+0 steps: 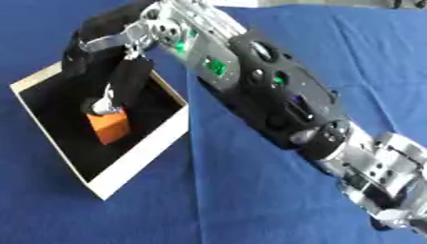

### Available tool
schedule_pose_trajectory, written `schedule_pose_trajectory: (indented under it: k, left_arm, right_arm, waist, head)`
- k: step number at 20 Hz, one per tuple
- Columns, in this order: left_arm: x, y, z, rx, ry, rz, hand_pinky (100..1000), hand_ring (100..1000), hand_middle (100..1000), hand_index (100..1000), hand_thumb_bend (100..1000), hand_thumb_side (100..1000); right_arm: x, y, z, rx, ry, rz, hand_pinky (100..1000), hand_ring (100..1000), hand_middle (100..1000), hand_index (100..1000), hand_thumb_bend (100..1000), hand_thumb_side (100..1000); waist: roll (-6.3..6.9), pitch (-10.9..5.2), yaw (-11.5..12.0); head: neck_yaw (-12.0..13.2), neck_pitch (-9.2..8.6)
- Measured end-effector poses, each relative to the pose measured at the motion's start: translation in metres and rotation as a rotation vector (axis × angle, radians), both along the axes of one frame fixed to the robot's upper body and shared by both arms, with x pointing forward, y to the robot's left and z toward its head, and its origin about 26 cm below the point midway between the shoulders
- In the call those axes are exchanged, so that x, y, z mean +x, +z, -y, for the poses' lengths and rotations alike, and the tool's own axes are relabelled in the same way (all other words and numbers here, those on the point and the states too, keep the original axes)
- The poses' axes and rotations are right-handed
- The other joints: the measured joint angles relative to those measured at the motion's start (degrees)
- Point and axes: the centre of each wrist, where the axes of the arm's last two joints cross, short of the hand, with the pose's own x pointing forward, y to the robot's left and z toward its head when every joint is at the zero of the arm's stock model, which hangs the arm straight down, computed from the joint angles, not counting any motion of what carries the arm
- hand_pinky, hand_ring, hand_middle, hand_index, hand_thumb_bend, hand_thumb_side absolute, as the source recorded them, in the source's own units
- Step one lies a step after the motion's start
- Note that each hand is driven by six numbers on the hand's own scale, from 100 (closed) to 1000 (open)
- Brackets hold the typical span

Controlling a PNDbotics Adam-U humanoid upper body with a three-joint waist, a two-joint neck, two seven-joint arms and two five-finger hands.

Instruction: Pick up objects on the table and place them in the box.

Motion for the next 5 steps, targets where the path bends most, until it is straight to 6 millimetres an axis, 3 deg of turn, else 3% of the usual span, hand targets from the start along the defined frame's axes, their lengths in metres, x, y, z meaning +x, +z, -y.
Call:
schedule_pose_trajectory:
  k: [5]
  left_arm:
    - [0.000,0.000,0.000,-0.001,0.001,-0.001,469,471,509,673,100,681]
  right_arm:
    - [-0.021,0.027,0.020,0.098,0.044,0.029,838,879,775,897,119,595]
  waist:
    - [0.51,-0.27,-0.6]
  head:
    - [0.6,0.00]
